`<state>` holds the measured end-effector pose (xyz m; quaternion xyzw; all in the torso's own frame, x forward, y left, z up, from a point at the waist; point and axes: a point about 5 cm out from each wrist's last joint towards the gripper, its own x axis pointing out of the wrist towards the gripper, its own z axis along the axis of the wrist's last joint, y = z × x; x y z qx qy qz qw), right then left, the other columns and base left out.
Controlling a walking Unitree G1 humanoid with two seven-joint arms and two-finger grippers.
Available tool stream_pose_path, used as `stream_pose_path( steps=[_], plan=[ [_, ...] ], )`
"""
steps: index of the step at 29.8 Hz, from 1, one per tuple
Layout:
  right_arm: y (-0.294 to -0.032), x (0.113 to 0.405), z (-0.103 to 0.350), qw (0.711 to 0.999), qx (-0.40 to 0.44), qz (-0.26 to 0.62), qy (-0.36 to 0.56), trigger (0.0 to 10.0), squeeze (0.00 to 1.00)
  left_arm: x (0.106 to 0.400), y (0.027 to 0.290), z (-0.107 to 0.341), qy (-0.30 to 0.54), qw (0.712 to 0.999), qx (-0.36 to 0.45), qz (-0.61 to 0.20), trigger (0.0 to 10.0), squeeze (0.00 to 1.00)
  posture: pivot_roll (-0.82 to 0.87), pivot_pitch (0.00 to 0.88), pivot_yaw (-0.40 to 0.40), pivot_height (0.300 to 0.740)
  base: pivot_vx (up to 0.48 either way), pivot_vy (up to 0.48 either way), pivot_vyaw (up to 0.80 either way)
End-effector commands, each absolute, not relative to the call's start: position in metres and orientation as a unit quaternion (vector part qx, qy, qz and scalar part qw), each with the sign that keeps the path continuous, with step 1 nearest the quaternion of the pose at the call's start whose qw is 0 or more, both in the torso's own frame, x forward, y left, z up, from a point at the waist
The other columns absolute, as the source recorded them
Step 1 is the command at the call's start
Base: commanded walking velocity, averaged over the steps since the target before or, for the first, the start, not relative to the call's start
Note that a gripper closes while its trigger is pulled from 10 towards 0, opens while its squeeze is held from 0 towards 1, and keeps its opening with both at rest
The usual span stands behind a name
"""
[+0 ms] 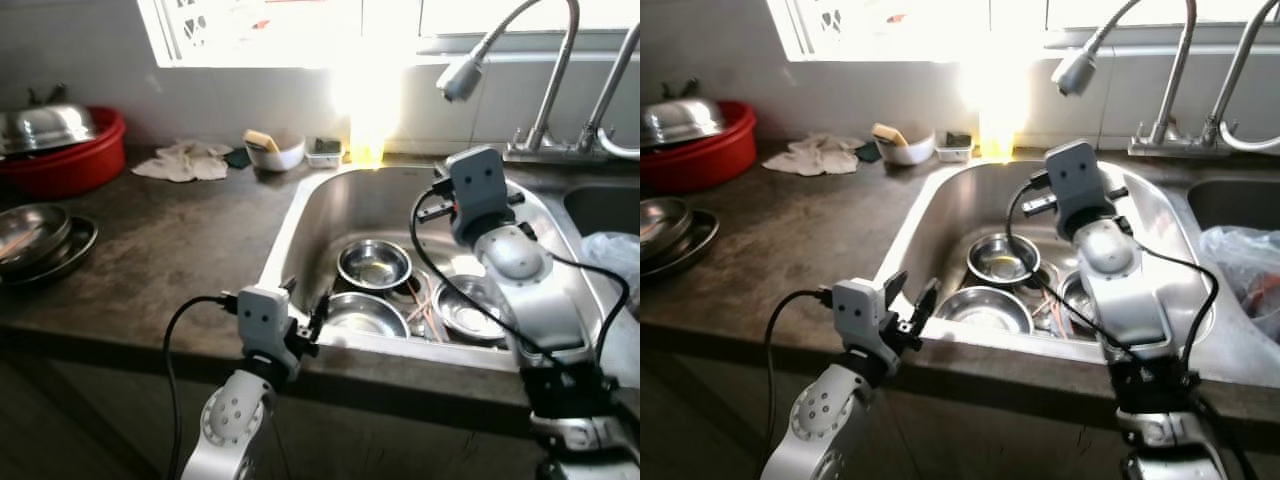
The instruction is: Kitchen organization
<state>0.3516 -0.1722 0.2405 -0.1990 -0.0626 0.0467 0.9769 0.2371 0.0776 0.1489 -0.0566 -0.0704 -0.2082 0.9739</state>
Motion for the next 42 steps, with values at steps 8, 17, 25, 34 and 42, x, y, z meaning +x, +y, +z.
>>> stream_pose_path(
  steps=[8, 17, 25, 34, 42],
  plan=[
    [-0.168, 0.379, 0.220, 0.962, -0.253, 0.101, 0.001, 10.0, 0.00, 0.237, 0.087, 0.160, -0.093, 0.980, -0.053, -0.168, 10.0, 0.00, 0.12, 0.088, -0.014, 0.740, 0.000, 0.000, 0.00],
    [-0.168, 0.391, 0.199, 0.947, -0.302, 0.106, 0.031, 10.0, 0.39, 0.230, 0.092, 0.161, -0.087, 0.984, -0.063, -0.141, 10.0, 0.00, 0.14, 0.124, -0.021, 0.740, 0.000, 0.000, 0.00],
    [-0.169, 0.390, 0.190, 0.945, -0.305, 0.116, 0.032, 10.0, 1.00, 0.229, 0.090, 0.159, -0.078, 0.983, -0.076, -0.149, 10.0, 0.00, 0.13, 0.120, -0.017, 0.740, 0.000, 0.000, 0.00],
    [-0.170, 0.388, 0.196, 0.952, -0.290, 0.098, 0.006, 10.0, 1.00, 0.234, 0.087, 0.158, -0.075, 0.983, -0.096, -0.140, 10.0, 0.00, 0.12, 0.099, -0.014, 0.740, 0.000, 0.000, 0.00],
    [-0.163, 0.376, 0.217, 0.965, -0.243, 0.078, -0.051, 10.0, 0.00, 0.234, 0.090, 0.150, -0.045, 0.984, -0.114, -0.132, 10.0, 0.00, 0.12, 0.076, -0.012, 0.740, 0.000, 0.000, 0.00]
  ],
)
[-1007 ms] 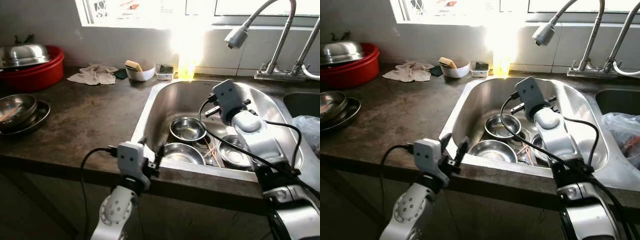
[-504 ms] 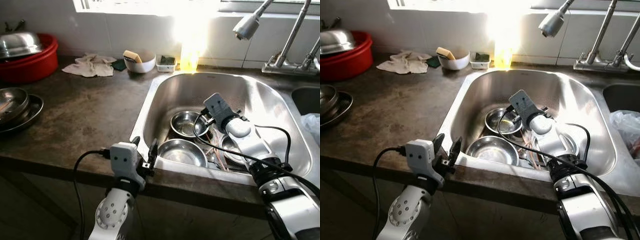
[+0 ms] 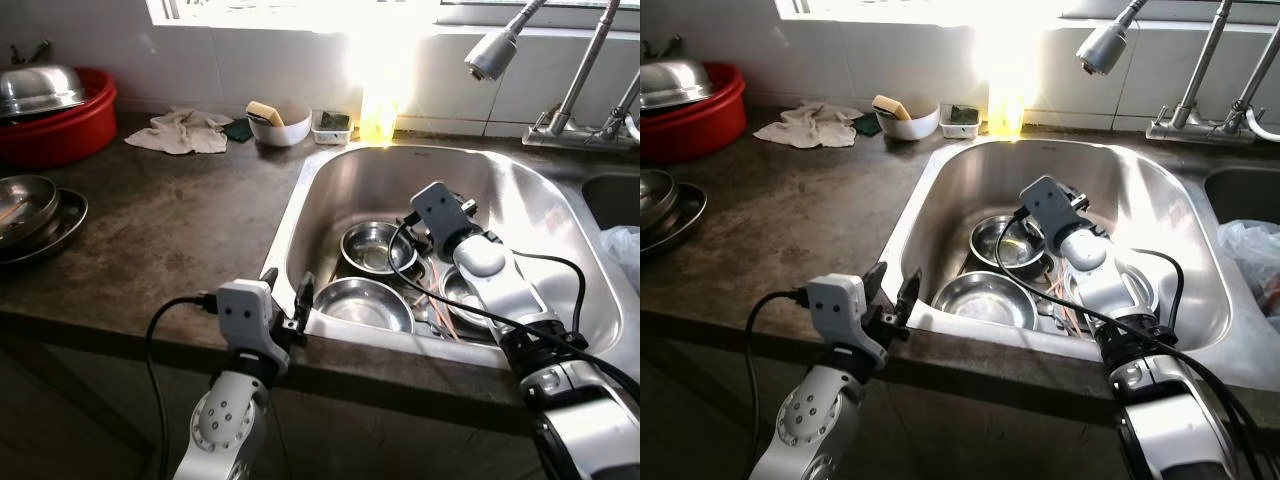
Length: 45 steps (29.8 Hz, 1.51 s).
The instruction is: Kitchen organization
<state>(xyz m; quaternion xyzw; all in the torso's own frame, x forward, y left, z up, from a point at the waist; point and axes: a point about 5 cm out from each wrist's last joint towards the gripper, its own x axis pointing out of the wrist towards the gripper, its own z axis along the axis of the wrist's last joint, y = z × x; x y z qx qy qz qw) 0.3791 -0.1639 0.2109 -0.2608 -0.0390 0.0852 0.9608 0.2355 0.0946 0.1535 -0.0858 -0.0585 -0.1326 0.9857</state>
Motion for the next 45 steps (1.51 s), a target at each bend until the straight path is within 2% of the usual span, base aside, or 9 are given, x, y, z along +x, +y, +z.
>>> stream_pose_path(
  steps=[1, 5, 11, 14, 18, 22, 25, 30, 45],
  plan=[
    [-0.163, 0.376, 0.217, 0.965, -0.243, 0.078, -0.051, 10.0, 0.00, 0.234, 0.090, 0.150, -0.045, 0.984, -0.114, -0.132, 10.0, 0.00, 0.12, 0.076, -0.012, 0.740, 0.000, 0.000, 0.00],
    [-0.156, 0.358, 0.228, 0.980, -0.171, 0.061, -0.085, 10.0, 0.00, 0.235, 0.091, 0.142, -0.007, 0.989, -0.109, -0.099, 10.0, 0.00, 0.11, 0.067, -0.011, 0.740, 0.000, 0.000, 0.00],
    [-0.150, 0.333, 0.231, 0.984, -0.132, 0.054, -0.104, 10.0, 0.00, 0.237, 0.086, 0.138, 0.043, 0.992, -0.106, -0.055, 10.0, 0.00, 0.10, 0.055, -0.010, 0.740, 0.000, 0.000, 0.00],
    [-0.149, 0.319, 0.232, 0.985, -0.127, 0.026, -0.115, 10.0, 0.00, 0.239, 0.081, 0.151, 0.006, 0.990, -0.117, -0.084, 10.0, 0.00, 0.09, 0.048, -0.005, 0.740, 0.000, 0.000, 0.00],
    [-0.147, 0.301, 0.228, 0.989, -0.056, 0.009, -0.139, 10.0, 0.00, 0.243, 0.086, 0.167, -0.068, 0.993, -0.066, -0.074, 10.0, 0.00, 0.08, 0.039, -0.006, 0.740, 0.000, 0.000, 0.00],
    [-0.145, 0.292, 0.222, 0.990, -0.059, 0.015, -0.127, 10.0, 0.00, 0.243, 0.083, 0.161, -0.023, 0.993, -0.055, -0.104, 10.0, 0.00, 0.08, 0.032, -0.003, 0.740, 0.000, 0.000, 0.00],
    [-0.142, 0.280, 0.209, 0.993, -0.059, 0.025, -0.104, 10.0, 0.00, 0.241, 0.081, 0.162, -0.033, 0.989, -0.013, -0.140, 10.0, 0.00, 0.08, 0.021, 0.005, 0.740, 0.000, 0.000, 0.00],
    [-0.135, 0.261, 0.198, 0.990, -0.060, 0.073, -0.109, 10.0, 0.00, 0.240, 0.093, 0.161, -0.047, 0.989, -0.030, -0.138, 10.0, 0.00, 0.08, 0.010, 0.009, 0.740, 0.000, 0.000, 0.00],
    [-0.126, 0.250, 0.193, 0.988, -0.031, 0.099, -0.112, 10.0, 0.00, 0.240, 0.089, 0.165, -0.073, 0.985, 0.010, -0.158, 10.0, 0.00, 0.07, 0.010, 0.017, 0.740, 0.000, 0.000, 0.00]
  ],
)
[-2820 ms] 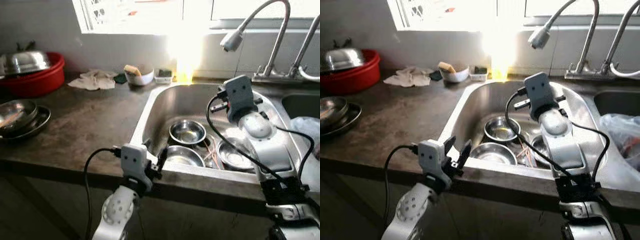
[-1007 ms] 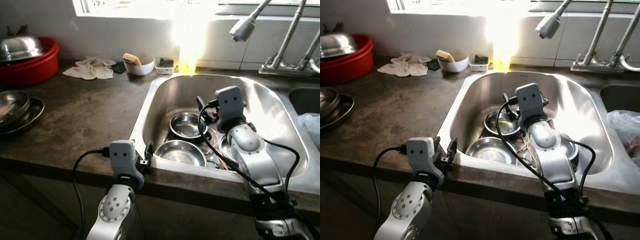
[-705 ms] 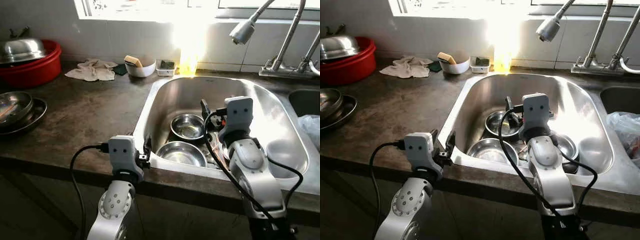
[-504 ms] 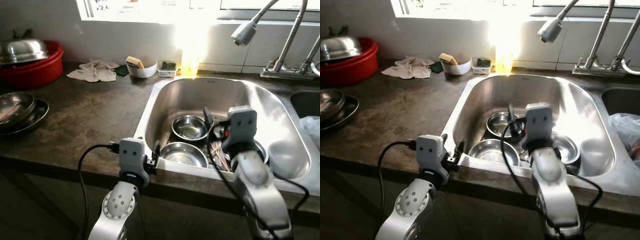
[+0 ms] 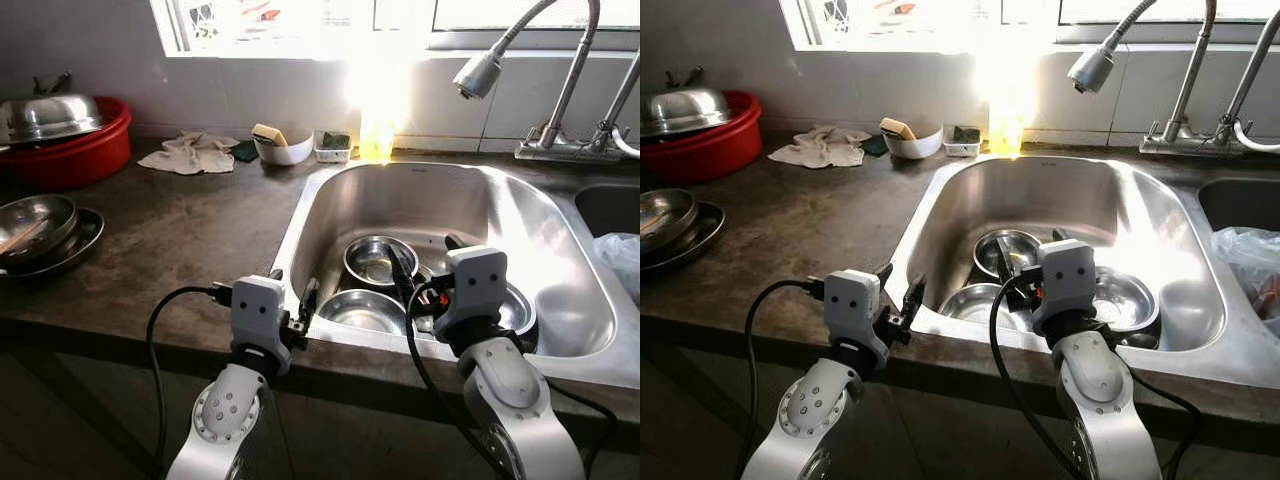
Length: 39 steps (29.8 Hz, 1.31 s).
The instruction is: Kitchen organization
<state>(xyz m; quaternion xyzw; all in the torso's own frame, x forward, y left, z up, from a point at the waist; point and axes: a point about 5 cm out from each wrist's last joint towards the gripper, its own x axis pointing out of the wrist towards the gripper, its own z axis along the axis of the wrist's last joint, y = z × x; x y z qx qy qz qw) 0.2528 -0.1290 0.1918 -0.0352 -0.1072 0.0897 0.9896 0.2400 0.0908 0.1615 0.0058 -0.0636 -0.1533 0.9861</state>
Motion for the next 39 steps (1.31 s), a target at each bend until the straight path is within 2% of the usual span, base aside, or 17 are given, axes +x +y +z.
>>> stream_pose_path(
  steps=[1, 16, 39],
  plan=[
    [-0.125, 0.250, 0.193, 0.988, -0.029, 0.101, -0.111, 10.0, 0.00, 0.239, 0.088, 0.165, -0.071, 0.984, 0.007, -0.161, 10.0, 0.00, 0.07, 0.011, 0.016, 0.740, 0.000, 0.000, 0.00],
    [-0.125, 0.251, 0.185, 0.990, -0.030, 0.103, -0.092, 10.0, 0.00, 0.234, 0.084, 0.159, -0.061, 0.982, -0.001, -0.177, 10.0, 0.00, 0.07, 0.018, 0.015, 0.740, 0.000, 0.000, 0.00],
    [-0.122, 0.254, 0.182, 0.991, -0.029, 0.100, -0.083, 10.0, 0.00, 0.235, 0.084, 0.154, -0.053, 0.982, 0.008, -0.181, 10.0, 0.00, 0.08, 0.018, 0.021, 0.740, -0.312, 0.000, 0.00]
  ],
)
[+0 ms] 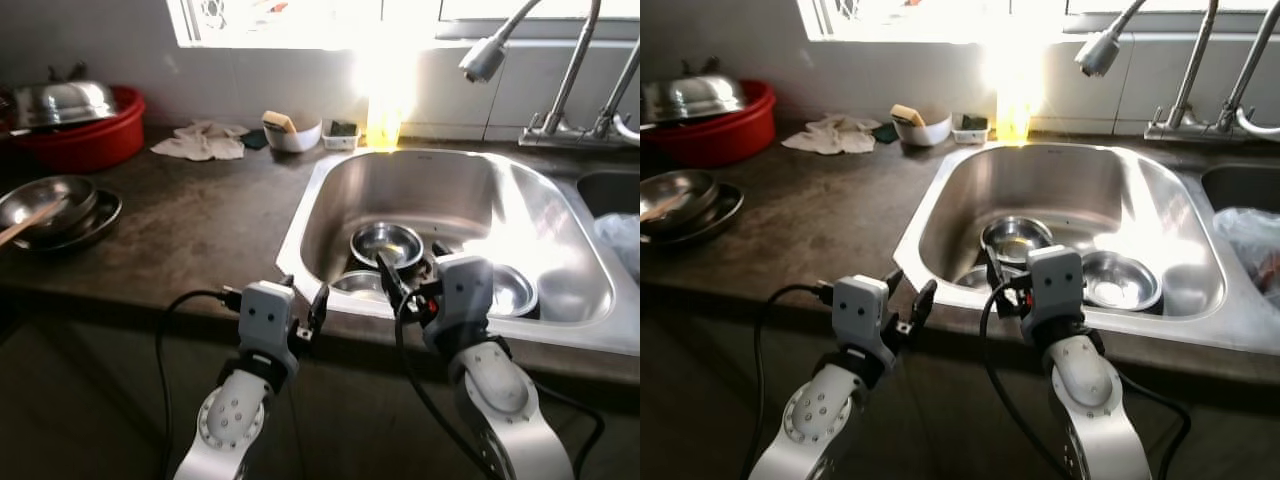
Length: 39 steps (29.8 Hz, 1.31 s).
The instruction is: Kitchen organization
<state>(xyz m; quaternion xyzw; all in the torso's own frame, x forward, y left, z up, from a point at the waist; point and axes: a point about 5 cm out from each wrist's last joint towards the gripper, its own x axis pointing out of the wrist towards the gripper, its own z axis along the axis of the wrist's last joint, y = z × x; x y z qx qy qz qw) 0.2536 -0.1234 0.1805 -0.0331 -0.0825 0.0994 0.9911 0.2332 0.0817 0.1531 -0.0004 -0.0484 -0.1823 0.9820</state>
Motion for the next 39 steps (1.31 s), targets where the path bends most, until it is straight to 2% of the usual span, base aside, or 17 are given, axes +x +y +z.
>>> stream_pose_path(
  steps=[1, 17, 20, 39],
  plan=[
    [-0.1217, 0.2537, 0.1818, 0.991, -0.029, 0.100, -0.083, 10.0, 0.00, 0.2348, 0.0836, 0.1543, -0.053, 0.982, 0.008, -0.181, 10.0, 0.00, 0.08, 0.018, 0.021, 0.740, -0.352, 0.000, 0.00],
    [-0.1219, 0.2539, 0.1806, 0.991, -0.028, 0.103, -0.080, 10.0, 0.00, 0.2353, 0.0836, 0.1530, -0.052, 0.982, 0.010, -0.181, 10.0, 0.00, 0.07, 0.011, 0.022, 0.740, -0.352, 0.000, 0.00],
    [-0.1186, 0.2521, 0.1793, 0.989, -0.032, 0.118, -0.079, 10.0, 0.00, 0.2374, 0.0859, 0.1530, -0.051, 0.984, 0.000, -0.172, 10.0, 0.00, 0.07, 0.002, 0.025, 0.740, 0.000, 0.000, 0.00],
    [-0.1175, 0.2542, 0.1808, 0.987, -0.043, 0.130, -0.084, 10.0, 0.00, 0.2427, 0.0893, 0.1522, -0.052, 0.987, 0.013, -0.155, 10.0, 0.00, 0.07, 0.000, 0.022, 0.740, 0.000, 0.000, 0.77]
  ],
)
